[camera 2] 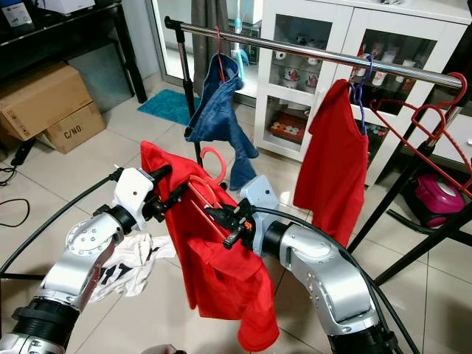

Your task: Hang hanger

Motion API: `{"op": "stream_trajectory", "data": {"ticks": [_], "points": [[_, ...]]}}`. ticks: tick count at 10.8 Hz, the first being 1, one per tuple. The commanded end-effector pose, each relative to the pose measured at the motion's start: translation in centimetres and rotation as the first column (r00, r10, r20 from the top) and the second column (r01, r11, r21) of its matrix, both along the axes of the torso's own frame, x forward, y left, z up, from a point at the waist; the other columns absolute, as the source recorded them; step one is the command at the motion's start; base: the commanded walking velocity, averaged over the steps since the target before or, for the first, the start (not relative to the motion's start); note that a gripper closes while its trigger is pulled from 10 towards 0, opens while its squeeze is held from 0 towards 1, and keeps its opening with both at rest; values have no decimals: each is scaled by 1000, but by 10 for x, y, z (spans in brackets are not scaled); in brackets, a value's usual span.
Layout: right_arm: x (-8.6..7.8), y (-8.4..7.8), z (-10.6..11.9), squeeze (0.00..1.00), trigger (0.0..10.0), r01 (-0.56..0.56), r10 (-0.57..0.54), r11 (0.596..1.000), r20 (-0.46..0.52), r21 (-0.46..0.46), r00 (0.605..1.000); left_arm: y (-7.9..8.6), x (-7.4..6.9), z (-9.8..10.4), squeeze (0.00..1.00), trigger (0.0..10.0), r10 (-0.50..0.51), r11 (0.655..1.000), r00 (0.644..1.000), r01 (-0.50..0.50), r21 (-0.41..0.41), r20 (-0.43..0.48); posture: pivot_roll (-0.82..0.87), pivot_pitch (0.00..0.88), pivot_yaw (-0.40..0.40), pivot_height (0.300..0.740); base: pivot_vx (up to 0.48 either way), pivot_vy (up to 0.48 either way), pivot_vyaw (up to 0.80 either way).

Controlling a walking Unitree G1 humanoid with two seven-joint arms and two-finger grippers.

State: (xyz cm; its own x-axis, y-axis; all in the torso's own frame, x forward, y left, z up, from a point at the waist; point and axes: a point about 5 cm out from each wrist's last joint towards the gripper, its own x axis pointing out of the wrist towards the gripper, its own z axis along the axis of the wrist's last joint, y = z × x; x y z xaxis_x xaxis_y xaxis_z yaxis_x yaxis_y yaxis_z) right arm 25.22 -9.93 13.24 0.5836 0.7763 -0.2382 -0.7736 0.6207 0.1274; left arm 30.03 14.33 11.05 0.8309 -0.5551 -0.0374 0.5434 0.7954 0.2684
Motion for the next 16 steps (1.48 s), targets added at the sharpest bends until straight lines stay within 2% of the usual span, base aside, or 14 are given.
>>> {"op": "stream_trajectory", "data": {"ticks": [1,6,9,12,14,16], "points": [[0,1,10,0,0,-7,7,1000,40,18,999,4,0,0,0,0,19,1000,1000,-19,-13,2,-83,0,49,740,0,0,0],[5,-1,9,0,0,23,-23,1000,41,4,999,10,-1,1,0,0,55,998,998,-55,-37,-9,-80,0,45,740,0,0,0],[12,-6,5,0,0,65,-62,996,46,-63,997,21,-7,5,0,0,78,996,997,-78,-34,-4,-76,0,36,740,0,0,0],[13,-11,2,0,0,48,-40,991,70,-125,997,49,-5,18,0,0,160,987,987,-161,18,28,-74,0,37,740,0,0,0],[11,-12,-1,0,0,-19,40,978,95,-209,995,62,3,40,0,0,196,978,976,-203,58,99,-66,0,36,740,0,0,0],[5,-21,-14,0,0,-130,166,922,68,-365,984,80,9,72,0,0,195,964,970,-217,155,146,-58,0,32,740,0,0,0]]}}
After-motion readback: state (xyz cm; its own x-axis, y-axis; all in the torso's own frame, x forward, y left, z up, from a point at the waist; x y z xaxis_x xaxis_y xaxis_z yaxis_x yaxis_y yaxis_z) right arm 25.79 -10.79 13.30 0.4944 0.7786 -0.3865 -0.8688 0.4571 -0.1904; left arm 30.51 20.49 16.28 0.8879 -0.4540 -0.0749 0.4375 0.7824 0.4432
